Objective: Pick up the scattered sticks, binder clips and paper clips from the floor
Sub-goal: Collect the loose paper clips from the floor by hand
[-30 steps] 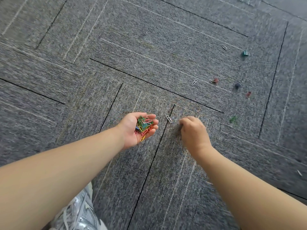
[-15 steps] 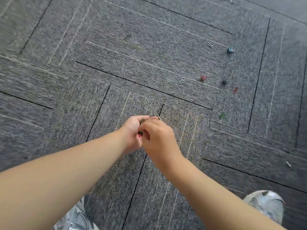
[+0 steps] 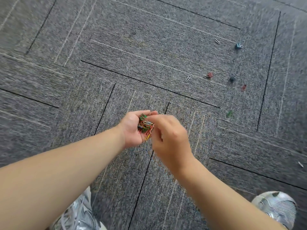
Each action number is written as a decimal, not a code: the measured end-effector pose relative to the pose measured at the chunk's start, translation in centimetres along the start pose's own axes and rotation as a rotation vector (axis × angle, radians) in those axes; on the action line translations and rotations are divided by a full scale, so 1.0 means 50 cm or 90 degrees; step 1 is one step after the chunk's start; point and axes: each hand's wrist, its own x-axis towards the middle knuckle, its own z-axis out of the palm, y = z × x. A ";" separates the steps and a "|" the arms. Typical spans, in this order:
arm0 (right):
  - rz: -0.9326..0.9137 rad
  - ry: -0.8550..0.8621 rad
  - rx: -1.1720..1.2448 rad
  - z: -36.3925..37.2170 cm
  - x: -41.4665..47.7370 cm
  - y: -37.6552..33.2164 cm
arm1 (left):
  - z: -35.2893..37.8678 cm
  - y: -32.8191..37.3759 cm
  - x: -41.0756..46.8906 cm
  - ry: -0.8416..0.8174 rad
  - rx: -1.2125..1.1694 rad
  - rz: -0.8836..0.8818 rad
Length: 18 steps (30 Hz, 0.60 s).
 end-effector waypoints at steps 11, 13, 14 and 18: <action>0.418 -0.287 -0.186 0.053 0.052 0.130 | -0.022 0.015 0.000 0.042 -0.015 0.026; 0.459 -0.263 -0.164 0.044 0.050 0.116 | -0.019 0.016 0.006 0.051 -0.008 0.029; 0.470 -0.247 -0.138 0.039 0.046 0.105 | -0.015 0.015 0.009 0.057 0.000 0.028; 0.418 -0.195 0.036 0.022 0.036 0.043 | 0.018 0.006 0.015 0.068 0.021 -0.004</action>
